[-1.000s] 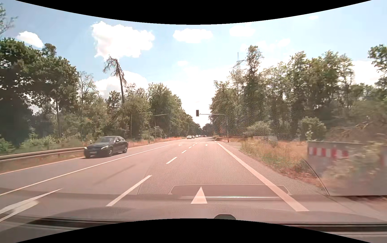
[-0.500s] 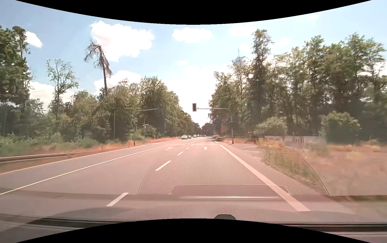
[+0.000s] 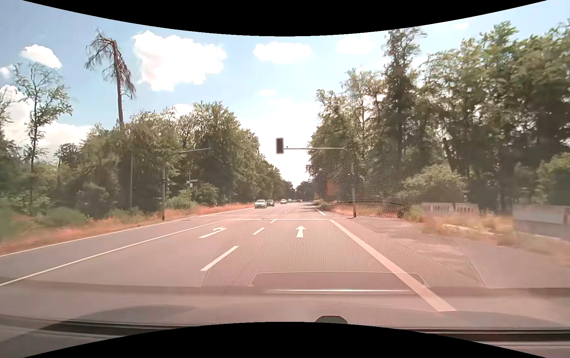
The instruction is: Follow the waypoints while adhering to traffic rules and regulations
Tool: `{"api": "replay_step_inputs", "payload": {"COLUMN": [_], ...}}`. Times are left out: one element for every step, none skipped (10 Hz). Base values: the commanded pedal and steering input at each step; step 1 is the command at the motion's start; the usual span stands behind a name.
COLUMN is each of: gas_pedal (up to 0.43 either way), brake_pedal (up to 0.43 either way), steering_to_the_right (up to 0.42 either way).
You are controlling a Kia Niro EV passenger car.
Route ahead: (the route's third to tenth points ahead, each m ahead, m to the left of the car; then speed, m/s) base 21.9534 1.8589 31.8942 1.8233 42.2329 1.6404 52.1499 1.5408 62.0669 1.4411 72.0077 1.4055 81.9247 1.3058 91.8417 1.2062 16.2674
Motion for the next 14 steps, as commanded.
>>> {"api": "replay_step_inputs", "payload": {"gas_pedal": [0.059,0.059,0.059,0.059,0.059,0.059,0.059,0.059,0.059,0.059,0.059,0.059,0.059,0.059], "brake_pedal": [0.0,0.0,0.0,0.0,0.0,0.0,0.0,0.0,0.0,0.0,0.0,0.0,0.0,0.0], "steering_to_the_right": [-0.004,-0.004,-0.004,-0.004,-0.004,-0.004,-0.004,-0.004,-0.004,-0.004,-0.004,-0.004,-0.004,-0.004]}}
